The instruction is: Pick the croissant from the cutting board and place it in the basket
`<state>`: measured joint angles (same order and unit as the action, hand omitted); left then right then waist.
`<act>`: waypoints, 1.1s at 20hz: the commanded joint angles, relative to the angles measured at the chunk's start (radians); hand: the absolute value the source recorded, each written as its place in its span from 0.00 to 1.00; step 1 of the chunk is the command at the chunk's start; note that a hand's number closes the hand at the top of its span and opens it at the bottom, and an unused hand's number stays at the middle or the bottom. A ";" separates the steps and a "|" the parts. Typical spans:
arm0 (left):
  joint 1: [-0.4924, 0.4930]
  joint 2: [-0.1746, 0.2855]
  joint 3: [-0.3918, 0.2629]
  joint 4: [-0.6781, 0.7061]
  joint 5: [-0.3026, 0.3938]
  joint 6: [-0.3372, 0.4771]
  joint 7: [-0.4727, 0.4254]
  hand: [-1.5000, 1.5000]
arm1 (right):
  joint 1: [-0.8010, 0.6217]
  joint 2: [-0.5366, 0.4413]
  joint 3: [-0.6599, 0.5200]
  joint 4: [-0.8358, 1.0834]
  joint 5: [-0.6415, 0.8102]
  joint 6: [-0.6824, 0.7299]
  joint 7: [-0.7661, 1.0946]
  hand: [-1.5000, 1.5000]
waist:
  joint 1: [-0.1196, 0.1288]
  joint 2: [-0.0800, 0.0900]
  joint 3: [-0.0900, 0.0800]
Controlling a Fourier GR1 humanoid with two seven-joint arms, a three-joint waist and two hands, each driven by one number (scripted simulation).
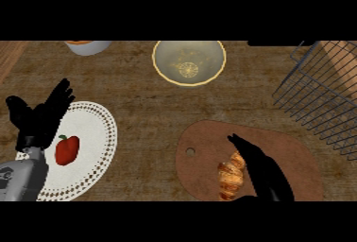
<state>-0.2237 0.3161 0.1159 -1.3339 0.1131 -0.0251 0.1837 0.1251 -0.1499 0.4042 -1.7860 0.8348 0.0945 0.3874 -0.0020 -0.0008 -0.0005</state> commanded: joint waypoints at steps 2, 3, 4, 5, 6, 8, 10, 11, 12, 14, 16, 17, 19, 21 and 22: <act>0.007 -0.027 -0.022 -0.012 -0.033 0.014 -0.006 0.50 | -0.130 0.017 0.039 0.091 0.080 0.073 0.048 1.00 | 0.006 0.001 0.000; 0.030 -0.014 0.001 -0.040 -0.022 0.014 0.014 0.50 | -0.097 0.020 0.040 0.183 0.096 -0.014 -0.043 1.00 | 0.006 0.001 0.001; 0.015 -0.016 0.005 -0.050 -0.022 0.006 0.033 0.50 | -0.091 0.021 0.039 0.120 0.090 0.036 -0.006 1.00 | 0.003 0.000 0.001; 0.021 0.020 0.044 -0.034 0.017 -0.047 0.028 0.50 | 0.023 -0.011 0.069 0.040 0.111 -0.009 -0.024 1.00 | 0.000 0.000 0.000; 0.038 -0.018 0.020 -0.106 0.004 -0.008 0.056 0.50 | -0.086 -0.015 -0.032 0.168 0.048 -0.001 -0.102 1.00 | 0.004 0.000 0.001; -0.006 -0.050 0.003 0.004 -0.044 0.013 -0.002 0.50 | -0.057 0.028 0.056 0.129 0.116 -0.003 -0.045 1.00 | -0.001 0.001 0.000; 0.048 -0.015 0.017 -0.109 -0.016 -0.017 0.060 0.50 | -0.127 0.098 0.041 0.213 0.151 -0.031 0.018 1.00 | 0.007 0.000 0.001; 0.028 -0.013 0.025 -0.037 -0.014 -0.025 0.009 0.50 | -0.199 0.143 0.086 0.269 0.156 -0.073 0.168 1.00 | 0.015 0.004 0.000; 0.022 -0.044 -0.018 -0.097 -0.033 0.005 0.068 0.50 | -0.244 0.144 0.096 0.237 0.134 -0.071 0.266 1.00 | 0.019 0.002 0.001; 0.012 -0.020 0.001 -0.072 -0.019 -0.022 0.041 0.50 | -0.286 0.146 0.137 0.283 0.108 -0.176 0.425 1.00 | 0.042 0.007 0.001; -0.017 -0.012 0.005 -0.030 -0.017 -0.037 0.026 0.50 | -0.370 0.147 0.173 0.355 0.093 -0.246 0.529 1.00 | 0.049 0.014 0.001; -0.014 -0.047 -0.017 -0.028 -0.036 -0.010 0.024 0.50 | -0.428 0.147 0.210 0.369 0.071 -0.238 0.608 1.00 | 0.051 0.012 0.000; -0.020 -0.021 0.002 -0.029 -0.018 -0.034 0.035 0.50 | -0.502 0.148 0.310 0.388 0.041 -0.305 0.738 1.00 | 0.048 0.007 0.000; -0.015 -0.057 -0.018 -0.021 -0.048 0.003 0.015 0.50 | -0.591 0.149 0.324 0.544 -0.025 -0.417 0.727 1.00 | 0.051 0.011 0.001; 0.019 -0.036 -0.010 -0.064 -0.025 -0.029 0.031 0.50 | -0.619 0.149 0.351 0.558 -0.065 -0.453 0.745 1.00 | 0.055 0.008 0.001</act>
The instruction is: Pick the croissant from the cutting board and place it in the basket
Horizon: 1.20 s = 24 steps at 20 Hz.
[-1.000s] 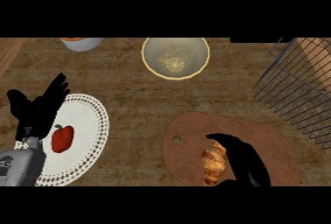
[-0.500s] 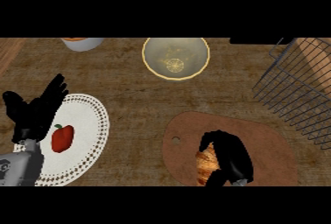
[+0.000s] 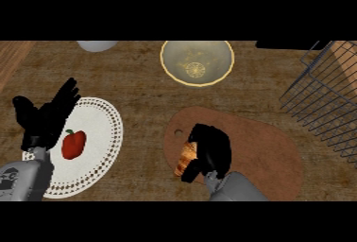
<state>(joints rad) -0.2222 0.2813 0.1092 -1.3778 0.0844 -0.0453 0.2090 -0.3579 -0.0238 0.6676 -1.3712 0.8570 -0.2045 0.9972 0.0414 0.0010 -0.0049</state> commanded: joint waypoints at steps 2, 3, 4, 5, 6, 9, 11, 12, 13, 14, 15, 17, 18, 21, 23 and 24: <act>-0.032 -0.013 -0.002 -0.018 -0.007 0.023 0.026 0.50 | -0.183 0.023 0.096 0.122 -0.132 -0.227 0.153 1.00 | 0.006 0.006 0.006; -0.021 -0.010 -0.014 -0.038 0.004 0.002 0.052 0.50 | -0.168 0.023 0.062 0.066 -0.132 -0.279 0.120 1.00 | 0.009 0.004 0.007; -0.037 0.004 0.005 0.007 0.000 0.006 0.047 0.50 | -0.136 0.023 0.101 0.003 -0.103 -0.327 0.110 1.00 | -0.011 0.002 0.006; -0.016 -0.012 -0.009 0.002 -0.006 0.004 0.012 0.50 | -0.161 0.023 0.099 0.006 -0.093 -0.404 0.087 1.00 | 0.003 0.004 0.006; -0.014 -0.016 -0.004 0.034 -0.006 0.000 -0.015 0.50 | -0.210 0.023 0.101 -0.007 -0.077 -0.418 0.103 1.00 | -0.003 0.004 0.005; -0.045 -0.013 -0.004 0.007 -0.010 0.023 0.047 0.50 | -0.293 0.023 0.138 -0.018 -0.010 -0.531 0.125 1.00 | 0.002 -0.001 0.005; -0.038 0.006 0.011 0.032 -0.003 -0.002 0.021 0.50 | -0.333 0.023 0.139 -0.042 0.089 -0.526 0.207 1.00 | -0.021 -0.006 0.004; -0.025 0.021 0.034 0.045 0.009 -0.010 0.005 0.50 | -0.344 0.023 0.113 -0.083 0.137 -0.478 0.253 1.00 | -0.034 -0.009 0.003; -0.008 0.010 0.020 0.014 0.003 -0.004 0.015 0.50 | -0.379 0.023 0.106 -0.082 0.158 -0.462 0.309 1.00 | -0.026 -0.011 0.003; 0.032 -0.013 0.011 0.017 0.001 -0.001 -0.012 0.50 | -0.385 0.023 0.101 -0.076 0.201 -0.465 0.333 1.00 | -0.025 -0.012 0.003; 0.026 0.003 0.023 -0.018 0.012 0.001 0.029 0.50 | -0.389 0.023 0.075 -0.120 0.213 -0.397 0.371 1.00 | -0.031 -0.016 0.004; 0.024 0.006 0.017 0.019 -0.014 0.004 -0.006 0.50 | -0.414 0.023 0.041 -0.142 0.253 -0.354 0.400 1.00 | -0.042 -0.011 0.003; 0.035 0.006 0.026 -0.003 -0.006 0.007 -0.008 0.50 | -0.433 0.023 0.016 -0.100 0.270 -0.336 0.416 1.00 | -0.033 -0.010 0.003; -0.045 0.001 0.017 0.028 -0.018 0.029 0.049 0.50 | -0.508 0.023 -0.053 -0.146 0.294 -0.214 0.443 1.00 | -0.052 -0.009 0.003; 0.033 0.018 0.029 -0.022 -0.002 -0.005 0.009 0.50 | -0.554 0.023 -0.121 -0.117 0.305 -0.183 0.438 1.00 | -0.033 -0.009 0.004; -0.005 0.013 0.038 0.026 0.002 -0.002 -0.003 0.50 | -0.570 0.023 -0.133 -0.131 0.312 -0.132 0.441 1.00 | -0.046 -0.008 0.003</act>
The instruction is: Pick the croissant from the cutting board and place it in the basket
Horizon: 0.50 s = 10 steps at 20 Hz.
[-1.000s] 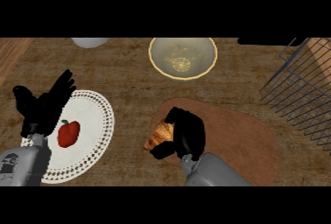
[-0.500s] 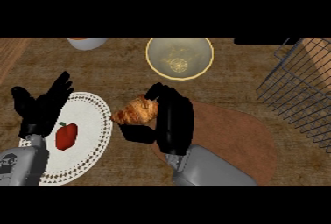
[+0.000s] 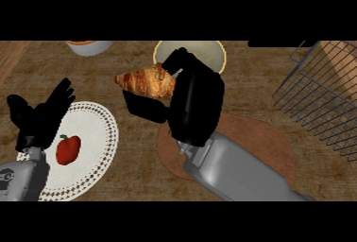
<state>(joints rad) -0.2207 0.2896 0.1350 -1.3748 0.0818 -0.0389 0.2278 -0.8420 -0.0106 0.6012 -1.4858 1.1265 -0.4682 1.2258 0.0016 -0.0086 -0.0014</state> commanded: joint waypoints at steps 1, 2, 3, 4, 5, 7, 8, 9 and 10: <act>0.028 -0.001 0.013 -0.008 0.015 -0.012 -0.013 0.50 | -0.082 0.010 -0.093 -0.013 0.046 0.126 0.209 1.00 | 0.001 0.001 0.000; -0.007 0.011 0.005 -0.009 0.006 -0.009 0.027 0.50 | -0.150 0.010 -0.137 -0.011 0.051 0.185 0.215 1.00 | -0.004 -0.001 0.000; -0.010 0.000 0.002 -0.024 -0.007 0.020 0.041 0.50 | -0.105 0.010 -0.145 -0.020 0.066 0.189 0.185 1.00 | -0.009 0.000 0.001; 0.038 -0.023 -0.011 -0.021 -0.012 0.011 -0.014 0.50 | -0.143 0.010 -0.194 0.016 0.074 0.189 0.170 1.00 | -0.002 0.002 0.000; -0.003 -0.044 -0.037 -0.044 -0.028 0.042 0.039 0.50 | -0.205 0.009 -0.263 0.076 0.055 0.186 0.126 1.00 | 0.002 0.005 0.001; -0.016 -0.037 -0.022 -0.046 -0.018 0.044 0.060 0.50 | -0.218 -0.017 -0.313 0.037 0.071 0.205 0.119 1.00 | -0.005 0.003 0.001; 0.043 -0.033 -0.013 -0.012 -0.027 0.022 -0.047 0.50 | -0.155 -0.009 -0.282 0.021 0.112 0.208 0.125 1.00 | -0.008 0.004 0.000; 0.066 -0.033 -0.018 -0.032 -0.016 0.006 -0.039 0.50 | -0.237 -0.016 -0.354 0.111 0.096 0.213 0.104 1.00 | 0.007 0.006 0.000; 0.041 -0.015 -0.003 0.008 -0.014 -0.010 -0.067 0.50 | -0.214 -0.005 -0.343 0.090 0.127 0.226 0.119 1.00 | -0.004 0.006 0.000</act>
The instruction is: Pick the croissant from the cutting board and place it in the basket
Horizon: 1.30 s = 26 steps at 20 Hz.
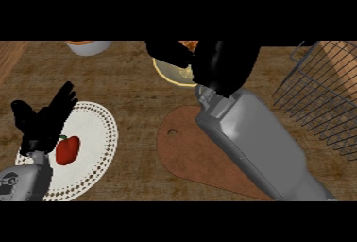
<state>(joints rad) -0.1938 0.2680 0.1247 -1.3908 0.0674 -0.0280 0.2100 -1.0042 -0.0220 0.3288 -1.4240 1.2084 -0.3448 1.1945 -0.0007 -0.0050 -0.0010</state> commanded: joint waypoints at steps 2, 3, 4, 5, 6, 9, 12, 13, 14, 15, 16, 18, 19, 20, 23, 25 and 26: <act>0.004 -0.019 -0.007 0.016 -0.012 0.011 -0.023 0.50 | -0.065 -0.070 -0.159 0.048 0.003 0.131 0.089 1.00 | -0.006 0.002 0.000; -0.027 0.008 0.011 -0.015 0.001 0.014 0.052 0.50 | -0.023 -0.071 -0.136 0.034 0.044 0.139 0.094 1.00 | -0.008 -0.001 0.001; -0.003 0.034 0.020 -0.051 0.021 -0.017 0.066 0.50 | -0.047 -0.093 -0.155 0.067 0.055 0.169 0.080 1.00 | 0.002 -0.002 0.001; -0.031 0.002 0.009 0.016 -0.008 0.011 0.010 0.50 | -0.046 -0.102 -0.178 0.058 0.054 0.180 0.081 1.00 | -0.012 0.002 0.000; -0.030 0.021 0.022 0.013 0.012 -0.015 0.018 0.50 | -0.051 -0.130 -0.208 0.076 0.046 0.185 0.050 1.00 | -0.007 0.003 0.000; 0.018 0.015 0.019 0.004 0.013 -0.034 -0.018 0.50 | -0.021 -0.129 -0.226 0.074 0.104 0.175 0.051 1.00 | 0.001 0.003 0.000; -0.019 0.024 0.034 0.000 0.019 -0.019 0.033 0.50 | 0.077 -0.177 -0.280 -0.007 0.081 0.187 0.007 1.00 | -0.009 0.001 0.001; -0.035 0.030 0.044 0.011 0.028 -0.026 0.027 0.50 | 0.120 -0.206 -0.321 -0.016 0.032 0.156 -0.056 1.00 | -0.010 0.003 0.001; -0.018 0.002 0.027 0.042 -0.001 -0.009 -0.025 0.50 | 0.116 -0.214 -0.324 -0.057 0.017 0.225 -0.060 1.00 | -0.012 0.002 0.001; -0.040 0.032 0.040 0.008 0.009 -0.014 0.022 0.50 | 0.137 -0.250 -0.361 -0.052 0.000 0.210 -0.088 1.00 | -0.010 0.002 0.001; -0.022 0.024 0.045 0.032 0.011 -0.025 -0.018 0.50 | 0.170 -0.211 -0.334 -0.080 0.014 0.209 -0.078 1.00 | -0.005 0.003 0.001; -0.010 -0.006 0.014 -0.010 0.006 -0.011 0.033 0.50 | 0.212 -0.253 -0.367 -0.061 -0.013 0.212 -0.141 1.00 | -0.003 0.003 0.001; 0.019 -0.012 0.003 -0.073 -0.004 0.001 0.058 0.50 | 0.257 -0.247 -0.350 -0.106 0.007 0.196 -0.150 1.00 | 0.000 0.002 0.001; -0.028 0.017 0.042 0.041 0.011 -0.037 -0.013 0.50 | 0.268 -0.258 -0.375 -0.118 -0.013 0.198 -0.162 1.00 | -0.005 0.004 0.001; -0.037 -0.009 0.028 0.010 0.002 -0.006 0.019 0.50 | 0.358 -0.271 -0.450 -0.128 -0.100 0.086 -0.261 1.00 | -0.006 0.004 0.001; -0.015 -0.006 0.020 -0.019 -0.007 -0.015 0.031 0.50 | 0.339 -0.244 -0.454 -0.027 -0.079 0.019 -0.282 1.00 | 0.004 0.006 0.001; 0.049 0.005 0.026 -0.073 -0.004 -0.026 0.031 0.50 | 0.324 -0.251 -0.461 0.011 -0.084 0.015 -0.302 1.00 | 0.009 0.005 0.001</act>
<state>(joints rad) -0.1959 0.2691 0.1503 -1.4163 0.0695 -0.0462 0.2355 -0.7005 -0.2724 -0.0943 -1.4744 1.1503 -0.2563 0.9417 0.0005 -0.0005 0.0003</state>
